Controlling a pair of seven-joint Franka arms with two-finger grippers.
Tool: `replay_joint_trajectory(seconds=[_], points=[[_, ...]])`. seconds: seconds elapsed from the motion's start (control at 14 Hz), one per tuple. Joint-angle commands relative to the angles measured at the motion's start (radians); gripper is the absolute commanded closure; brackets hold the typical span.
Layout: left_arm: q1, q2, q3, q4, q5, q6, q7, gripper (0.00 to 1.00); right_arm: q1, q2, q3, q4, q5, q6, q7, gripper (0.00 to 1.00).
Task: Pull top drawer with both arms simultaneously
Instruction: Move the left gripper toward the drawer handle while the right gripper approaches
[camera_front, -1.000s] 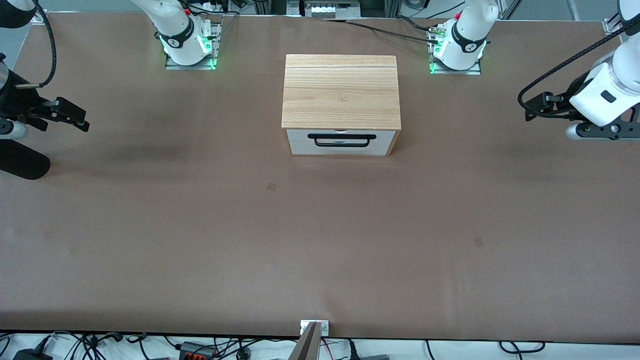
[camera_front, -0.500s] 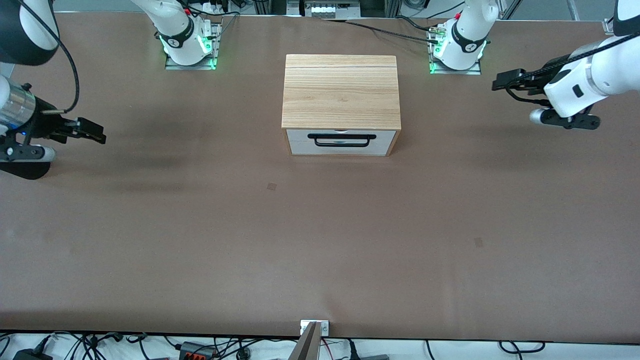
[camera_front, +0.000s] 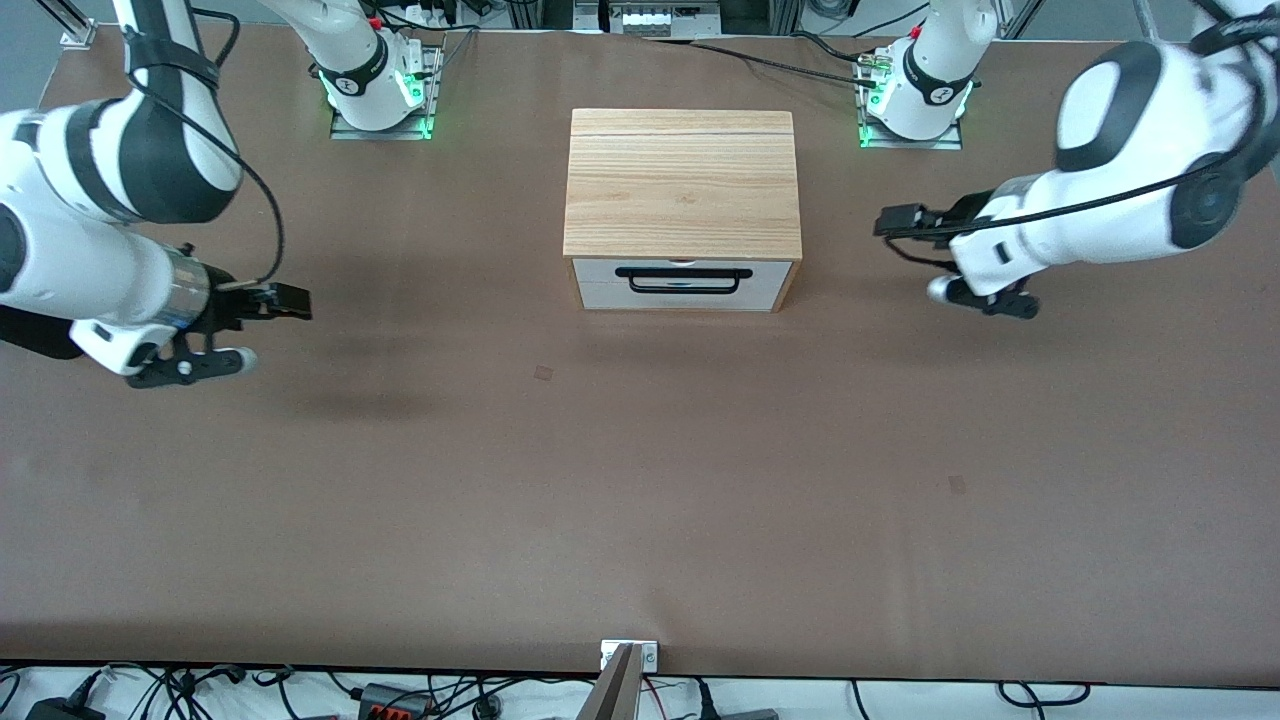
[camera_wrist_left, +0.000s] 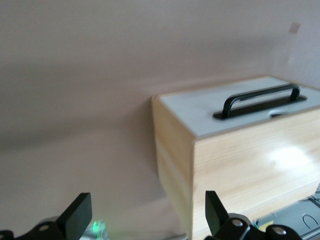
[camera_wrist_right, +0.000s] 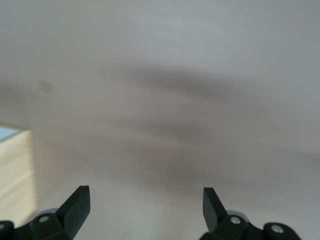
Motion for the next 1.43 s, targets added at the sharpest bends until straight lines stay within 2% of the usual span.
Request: replay_joint_trajectory(seconds=[0.0,0.14,0.29,0.36,0.5,0.64,0.71,0.86,1.14,1.21,1.29,1.36], points=[[0.010,0.098,-0.006,-0.007,-0.171,0.136,0.176,0.00,0.021,0.059,-0.005,0.035,0.283,-0.011,-0.042,0.00],[0.011,0.198,-0.006,-0.007,-0.348,0.215,0.398,0.00,0.044,0.098,-0.005,0.032,0.453,-0.005,-0.064,0.00],[0.021,0.275,-0.005,-0.009,-0.531,0.224,0.547,0.00,0.045,0.142,-0.005,0.010,0.623,-0.013,-0.198,0.00],[0.021,0.290,-0.005,-0.021,-0.612,0.232,0.583,0.00,0.048,0.154,-0.005,-0.039,0.702,-0.002,-0.295,0.00],[0.018,0.301,-0.006,-0.094,-0.799,0.242,0.670,0.00,0.051,0.185,-0.005,-0.137,0.907,0.001,-0.492,0.00],[0.011,0.324,-0.006,-0.178,-0.996,0.233,0.858,0.00,0.054,0.236,-0.004,-0.195,1.084,0.001,-0.695,0.00],[0.007,0.335,-0.008,-0.197,-1.051,0.232,0.920,0.00,0.068,0.272,0.002,-0.197,1.168,-0.006,-0.764,0.00],[-0.001,0.385,-0.008,-0.202,-1.076,0.200,0.983,0.00,0.112,0.331,0.022,-0.200,1.331,-0.007,-0.873,0.00],[-0.016,0.456,-0.010,-0.235,-1.200,0.114,1.098,0.00,0.235,0.354,0.027,-0.234,1.514,0.020,-0.889,0.00],[-0.018,0.479,-0.022,-0.236,-1.211,0.112,1.143,0.05,0.260,0.355,0.027,-0.251,1.549,0.020,-0.889,0.00],[-0.015,0.498,-0.028,-0.236,-1.214,0.112,1.181,0.18,0.277,0.359,0.027,-0.260,1.563,0.020,-0.889,0.00],[-0.013,0.501,-0.032,-0.236,-1.218,0.111,1.189,0.36,0.287,0.366,0.028,-0.260,1.566,0.020,-0.886,0.00]])
